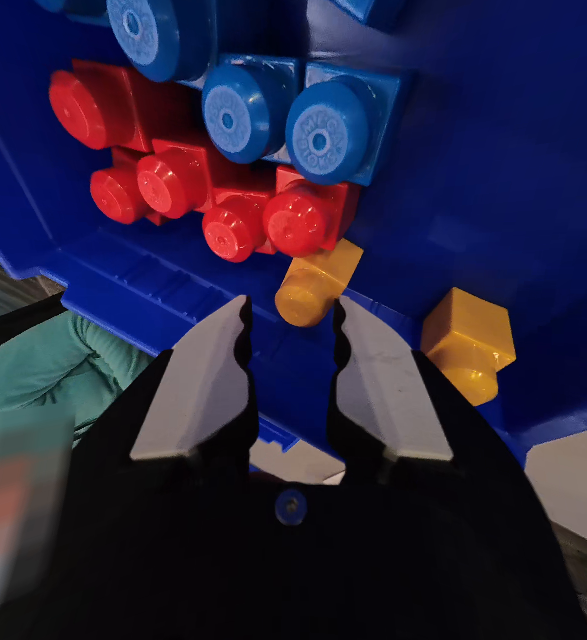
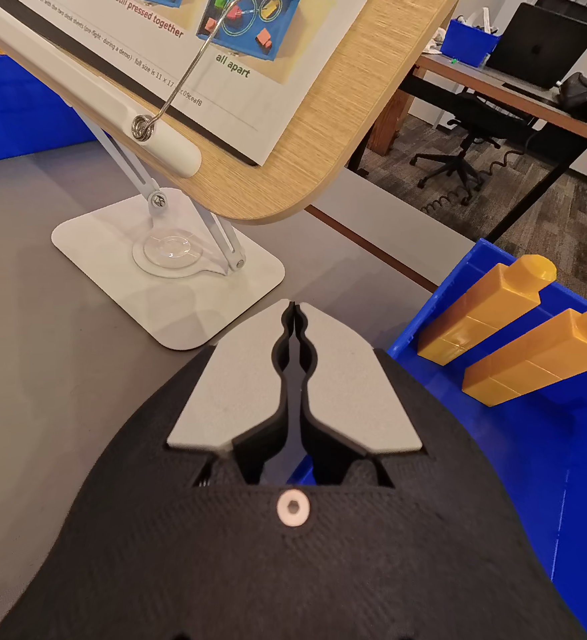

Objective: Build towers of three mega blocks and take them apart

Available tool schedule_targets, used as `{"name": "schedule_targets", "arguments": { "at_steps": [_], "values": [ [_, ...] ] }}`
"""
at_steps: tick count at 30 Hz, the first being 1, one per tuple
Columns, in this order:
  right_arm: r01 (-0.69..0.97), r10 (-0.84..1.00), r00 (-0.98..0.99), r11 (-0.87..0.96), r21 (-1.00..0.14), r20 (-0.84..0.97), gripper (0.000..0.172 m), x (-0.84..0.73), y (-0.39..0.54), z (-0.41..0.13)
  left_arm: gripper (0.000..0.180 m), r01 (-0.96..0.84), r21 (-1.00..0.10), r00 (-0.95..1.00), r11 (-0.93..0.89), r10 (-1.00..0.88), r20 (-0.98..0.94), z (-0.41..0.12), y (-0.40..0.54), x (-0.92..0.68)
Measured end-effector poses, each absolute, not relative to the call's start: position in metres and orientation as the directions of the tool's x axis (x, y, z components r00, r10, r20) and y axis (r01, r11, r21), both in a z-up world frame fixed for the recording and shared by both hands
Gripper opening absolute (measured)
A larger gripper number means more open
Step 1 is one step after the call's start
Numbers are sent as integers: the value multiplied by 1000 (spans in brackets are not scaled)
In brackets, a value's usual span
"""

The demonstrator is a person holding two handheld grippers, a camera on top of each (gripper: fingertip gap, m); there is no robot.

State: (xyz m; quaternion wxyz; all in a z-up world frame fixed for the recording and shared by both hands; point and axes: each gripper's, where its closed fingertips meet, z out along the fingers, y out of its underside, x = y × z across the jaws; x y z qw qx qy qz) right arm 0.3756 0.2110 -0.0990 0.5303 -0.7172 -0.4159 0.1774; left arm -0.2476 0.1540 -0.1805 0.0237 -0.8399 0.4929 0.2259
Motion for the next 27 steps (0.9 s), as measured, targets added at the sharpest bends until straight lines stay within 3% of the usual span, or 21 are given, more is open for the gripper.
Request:
{"name": "schedule_targets", "arguments": {
  "at_steps": [6,15,27],
  "values": [
    [403,785,590,-84,-911,189,0,377,210,-96,49,-873,232,320,-430,-862,-394,-187,152,-243],
    [405,786,589,-85,-910,189,0,377,211,-97,35,-858,357,218,-370,-891,-399,-187,151,-246],
    [403,790,583,-79,-912,189,0,375,209,-95,33,-919,206,215,-335,-867,-449,-115,75,-182]
  ]
}}
